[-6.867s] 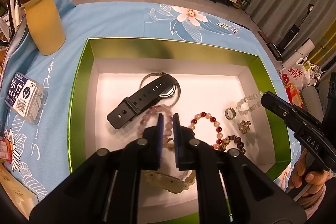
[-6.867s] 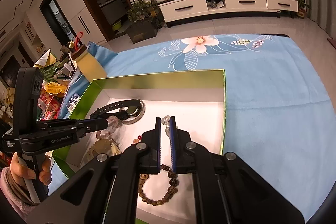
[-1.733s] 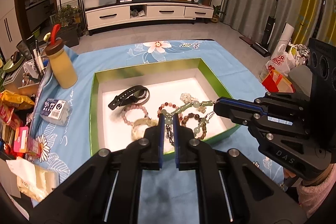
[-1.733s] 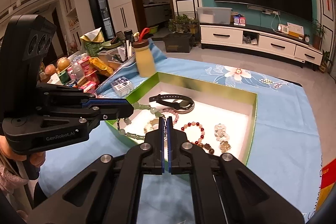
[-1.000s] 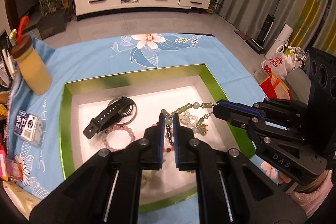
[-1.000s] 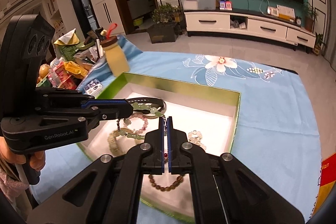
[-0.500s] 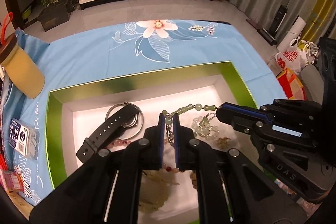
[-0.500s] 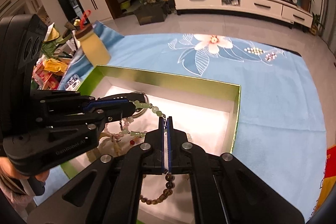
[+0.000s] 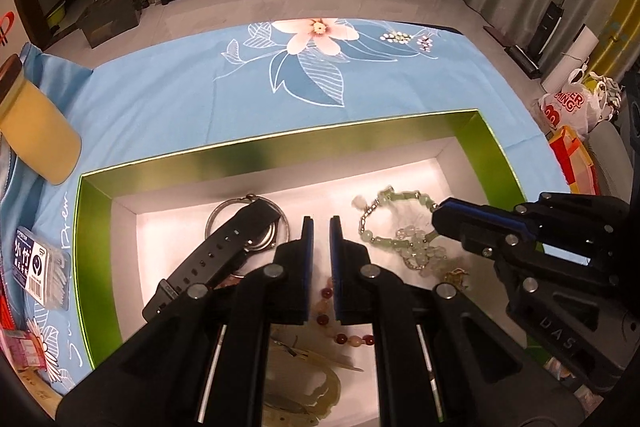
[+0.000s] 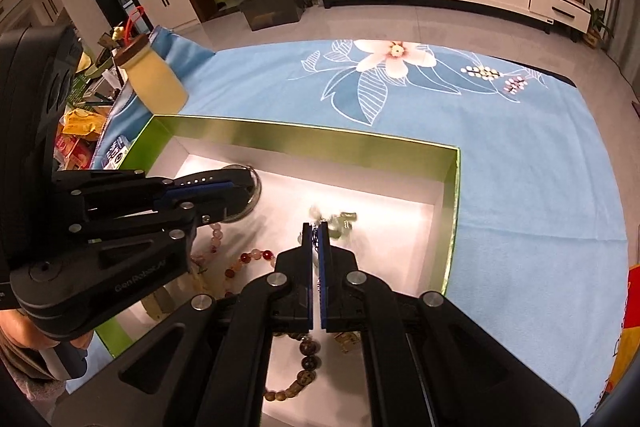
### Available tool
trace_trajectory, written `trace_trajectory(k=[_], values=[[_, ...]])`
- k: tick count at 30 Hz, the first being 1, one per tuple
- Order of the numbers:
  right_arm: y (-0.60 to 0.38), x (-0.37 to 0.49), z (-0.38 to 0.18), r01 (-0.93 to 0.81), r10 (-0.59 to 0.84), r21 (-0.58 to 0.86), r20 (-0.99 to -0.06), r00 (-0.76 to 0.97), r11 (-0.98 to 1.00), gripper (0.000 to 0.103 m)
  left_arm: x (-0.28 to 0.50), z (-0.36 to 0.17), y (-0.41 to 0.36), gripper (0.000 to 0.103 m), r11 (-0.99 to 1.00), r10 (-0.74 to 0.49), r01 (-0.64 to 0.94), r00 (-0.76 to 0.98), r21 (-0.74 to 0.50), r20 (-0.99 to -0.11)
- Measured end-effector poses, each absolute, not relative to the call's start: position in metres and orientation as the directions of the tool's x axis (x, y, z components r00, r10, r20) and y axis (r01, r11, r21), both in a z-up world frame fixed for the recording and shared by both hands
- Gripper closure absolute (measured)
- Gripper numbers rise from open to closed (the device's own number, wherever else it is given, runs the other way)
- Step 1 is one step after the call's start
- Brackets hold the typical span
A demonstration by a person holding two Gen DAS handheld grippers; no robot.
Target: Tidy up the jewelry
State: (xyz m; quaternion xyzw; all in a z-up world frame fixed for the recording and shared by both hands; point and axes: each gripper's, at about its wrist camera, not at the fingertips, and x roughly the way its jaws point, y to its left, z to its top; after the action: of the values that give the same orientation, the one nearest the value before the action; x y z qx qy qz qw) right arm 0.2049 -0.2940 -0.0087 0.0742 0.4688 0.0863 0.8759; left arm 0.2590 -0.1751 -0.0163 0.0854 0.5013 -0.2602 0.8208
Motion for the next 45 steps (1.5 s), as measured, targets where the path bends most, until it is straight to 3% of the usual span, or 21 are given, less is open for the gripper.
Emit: trace_trajectory(k=[2, 4, 6, 9, 12, 17, 20, 28, 30, 35, 40, 45], values=[[-0.295, 0.207, -0.011, -0.082, 0.22, 0.208, -0.822, 0.525, 0.975, 0.101, 0.259, -0.017, -0.176, 0.093, 0.85, -0.338, 0.513, 0.359, -0.118, -0.87], [-0.294, 0.209, -0.014, -0.073, 0.202, 0.192, -0.84, 0.504, 0.979, 0.1, 0.258, -0.017, -0.178, 0.072, 0.846, -0.344, 0.519, 0.356, -0.122, -0.869], [-0.292, 0.208, -0.014, -0.077, 0.196, 0.182, -0.84, 0.506, 0.98, 0.092, 0.256, -0.015, -0.178, 0.063, 0.846, -0.341, 0.522, 0.366, -0.112, -0.866], [-0.292, 0.206, -0.009, -0.059, 0.157, 0.148, -0.835, 0.528, 0.987, 0.067, 0.253, -0.013, -0.176, 0.061, 0.85, -0.329, 0.518, 0.379, -0.097, -0.865], [-0.296, 0.202, -0.006, -0.052, 0.158, 0.155, -0.828, 0.537, 0.987, 0.062, 0.25, -0.008, -0.173, 0.049, 0.853, -0.329, 0.514, 0.39, -0.093, -0.86], [-0.303, 0.193, 0.003, -0.047, 0.138, 0.135, -0.821, 0.554, 0.99, 0.062, 0.242, 0.005, -0.166, 0.046, 0.859, -0.314, 0.508, 0.422, -0.065, -0.851], [-0.307, 0.184, 0.011, -0.042, 0.133, 0.133, -0.814, 0.566, 0.99, 0.061, 0.234, 0.016, -0.162, 0.037, 0.861, -0.3, 0.508, 0.449, -0.035, -0.842], [-0.309, 0.154, 0.052, -0.022, 0.072, 0.074, -0.777, 0.625, 0.997, 0.033, 0.201, 0.062, -0.138, 0.009, 0.878, -0.265, 0.477, 0.548, 0.036, -0.794], [-0.306, 0.145, 0.064, -0.015, 0.05, 0.052, -0.766, 0.641, 0.999, 0.02, 0.195, 0.071, -0.131, 0.005, 0.887, -0.25, 0.46, 0.561, 0.046, -0.789], [-0.299, 0.13, 0.082, -0.002, 0.019, 0.023, -0.77, 0.638, 1.0, 0.003, 0.185, 0.09, -0.113, 0.002, 0.912, -0.205, 0.407, 0.565, 0.053, -0.799], [-0.293, 0.122, 0.095, 0.014, 0.019, 0.035, -0.798, 0.603, 0.999, 0.001, 0.177, 0.108, -0.1, 0.002, 0.929, -0.168, 0.366, 0.541, 0.051, -0.824], [-0.283, 0.118, 0.112, 0.038, -0.018, 0.004, -0.832, 0.554, 0.999, 0.001, 0.168, 0.136, -0.085, 0.002, 0.943, -0.207, 0.332, 0.519, -0.028, -0.829]])
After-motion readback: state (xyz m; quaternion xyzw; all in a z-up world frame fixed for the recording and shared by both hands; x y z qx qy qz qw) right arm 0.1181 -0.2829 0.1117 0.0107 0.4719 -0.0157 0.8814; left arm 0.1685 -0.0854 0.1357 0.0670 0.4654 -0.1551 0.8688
